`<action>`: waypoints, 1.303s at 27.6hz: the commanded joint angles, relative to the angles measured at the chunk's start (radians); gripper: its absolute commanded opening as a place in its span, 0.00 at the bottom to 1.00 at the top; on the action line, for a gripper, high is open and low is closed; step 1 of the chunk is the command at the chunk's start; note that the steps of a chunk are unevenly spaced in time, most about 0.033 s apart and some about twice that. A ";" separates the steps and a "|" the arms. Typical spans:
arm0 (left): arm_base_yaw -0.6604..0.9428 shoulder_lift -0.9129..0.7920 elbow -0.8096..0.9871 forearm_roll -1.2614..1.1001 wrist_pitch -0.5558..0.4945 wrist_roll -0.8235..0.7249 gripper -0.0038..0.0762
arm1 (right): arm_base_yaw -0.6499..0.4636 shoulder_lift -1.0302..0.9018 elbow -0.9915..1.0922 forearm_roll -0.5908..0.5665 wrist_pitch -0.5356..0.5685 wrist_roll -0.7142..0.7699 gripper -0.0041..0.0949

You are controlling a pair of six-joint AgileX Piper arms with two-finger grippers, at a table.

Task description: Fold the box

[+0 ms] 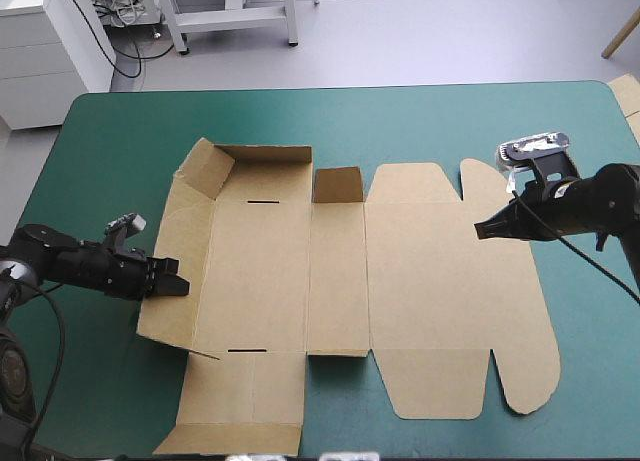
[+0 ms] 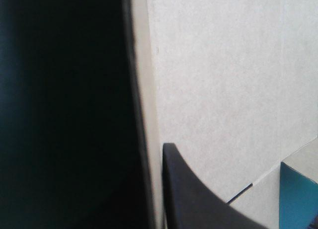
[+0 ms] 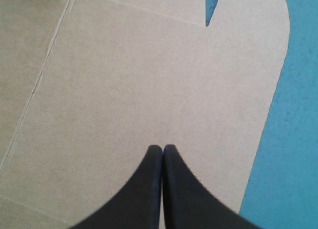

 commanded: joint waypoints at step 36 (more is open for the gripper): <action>-0.939 0.119 -0.891 1.002 -0.292 0.023 0.04 | -0.009 -0.320 -0.024 -0.009 -0.018 0.062 0.02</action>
